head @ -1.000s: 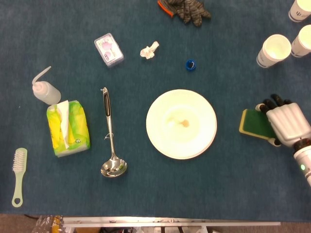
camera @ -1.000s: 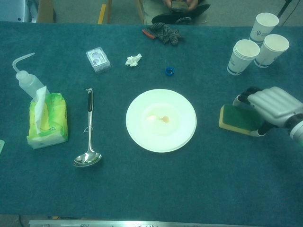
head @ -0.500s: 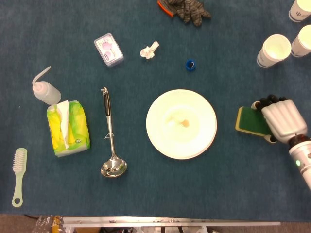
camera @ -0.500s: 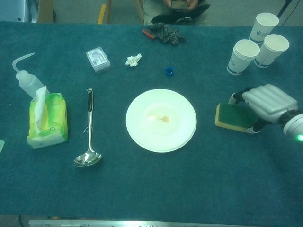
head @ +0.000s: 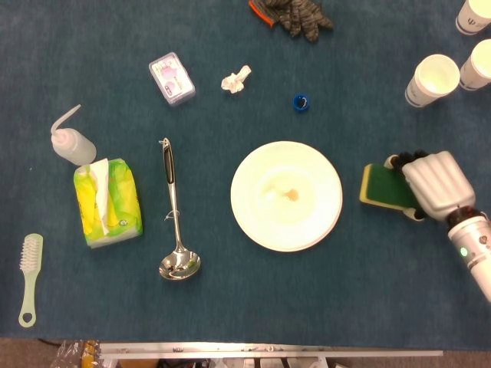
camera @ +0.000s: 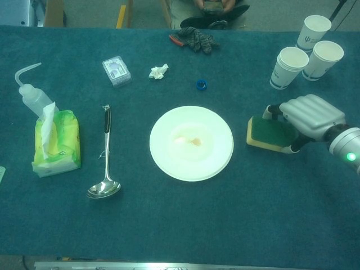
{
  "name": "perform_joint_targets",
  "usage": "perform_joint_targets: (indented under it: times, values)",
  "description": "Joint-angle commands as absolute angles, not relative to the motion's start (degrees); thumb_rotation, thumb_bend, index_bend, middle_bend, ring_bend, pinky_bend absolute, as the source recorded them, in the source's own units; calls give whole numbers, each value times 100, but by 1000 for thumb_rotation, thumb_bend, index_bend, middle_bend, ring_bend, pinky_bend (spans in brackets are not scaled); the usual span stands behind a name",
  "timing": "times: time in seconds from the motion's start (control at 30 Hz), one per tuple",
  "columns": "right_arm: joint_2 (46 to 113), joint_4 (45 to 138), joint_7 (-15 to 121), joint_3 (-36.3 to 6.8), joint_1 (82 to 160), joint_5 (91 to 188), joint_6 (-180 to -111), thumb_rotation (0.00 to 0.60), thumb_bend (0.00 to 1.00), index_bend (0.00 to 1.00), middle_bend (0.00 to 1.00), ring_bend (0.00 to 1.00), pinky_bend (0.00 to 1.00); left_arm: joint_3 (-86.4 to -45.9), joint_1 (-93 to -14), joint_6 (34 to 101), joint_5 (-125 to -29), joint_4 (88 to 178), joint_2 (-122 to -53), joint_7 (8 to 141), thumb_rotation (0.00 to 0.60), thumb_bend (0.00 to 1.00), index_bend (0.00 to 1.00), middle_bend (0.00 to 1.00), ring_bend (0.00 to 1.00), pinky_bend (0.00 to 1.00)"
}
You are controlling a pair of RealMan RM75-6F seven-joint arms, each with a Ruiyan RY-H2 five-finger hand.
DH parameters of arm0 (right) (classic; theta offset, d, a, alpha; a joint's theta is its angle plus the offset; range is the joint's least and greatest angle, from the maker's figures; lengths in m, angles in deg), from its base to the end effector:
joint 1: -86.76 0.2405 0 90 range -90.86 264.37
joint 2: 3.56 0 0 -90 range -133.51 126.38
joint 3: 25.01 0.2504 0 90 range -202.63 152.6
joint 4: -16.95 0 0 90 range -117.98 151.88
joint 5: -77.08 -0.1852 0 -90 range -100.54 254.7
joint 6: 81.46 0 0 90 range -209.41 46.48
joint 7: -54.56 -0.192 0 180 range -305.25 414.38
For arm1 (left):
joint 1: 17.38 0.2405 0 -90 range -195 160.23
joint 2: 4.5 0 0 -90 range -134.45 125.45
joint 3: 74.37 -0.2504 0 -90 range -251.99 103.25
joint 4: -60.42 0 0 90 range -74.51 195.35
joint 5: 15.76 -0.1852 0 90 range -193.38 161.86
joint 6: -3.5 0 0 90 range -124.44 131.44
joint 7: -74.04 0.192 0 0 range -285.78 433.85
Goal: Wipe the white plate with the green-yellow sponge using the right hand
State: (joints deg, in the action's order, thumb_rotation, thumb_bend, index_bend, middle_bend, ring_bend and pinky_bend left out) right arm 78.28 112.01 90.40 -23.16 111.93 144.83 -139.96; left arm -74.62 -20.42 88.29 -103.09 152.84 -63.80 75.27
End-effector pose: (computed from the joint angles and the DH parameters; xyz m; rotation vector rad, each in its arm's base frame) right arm -0.2253 -0.2835 -0.0007 1.9236 -0.8927 0.5674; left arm -0.3090 0.2068 0.1934 -1.4466 -0.8754 -0.7772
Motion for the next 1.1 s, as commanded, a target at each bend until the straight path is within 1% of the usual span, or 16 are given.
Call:
perform_joint_targets:
  times: [0.03, 0.3, 0.43, 0.6, 0.77, 1.1]
  values:
    - [7696, 11435, 8906, -2196, 11344, 14424, -13850, 600, 132, 415, 405, 404, 616, -7463, -2041, 8842, -10325, 15302, -6372, 7536, 600, 488, 329, 275, 200, 127]
    - [7434, 12046, 8893, -1878, 11980, 13828, -13167, 600, 132, 415, 405, 404, 616, -7477, -2000, 8953, -10402, 15390, -6322, 7578, 600, 488, 329, 275, 200, 127]
    - [7385, 12201, 9138, -1842, 12299, 13449, -13001, 600, 132, 414, 405, 404, 616, -7490, -1960, 9022, -10431, 15423, -6297, 7584, 600, 488, 329, 275, 200, 127]
    - [7423, 12301, 9311, -1877, 12562, 13155, -13034, 600, 133, 415, 405, 404, 615, -7499, -1915, 9084, -10439, 15444, -6279, 7584, 600, 488, 329, 275, 200, 127]
    - [7571, 12240, 9314, -1936, 12714, 13103, -13110, 600, 143, 415, 405, 404, 616, -7500, -1911, 9104, -10474, 15453, -6276, 7587, 600, 488, 329, 275, 200, 127]
    - [8183, 11887, 9468, -2012, 13142, 12968, -13153, 600, 143, 415, 405, 398, 616, -7496, -1893, 9146, -10507, 15456, -6265, 7556, 600, 488, 329, 275, 200, 127]
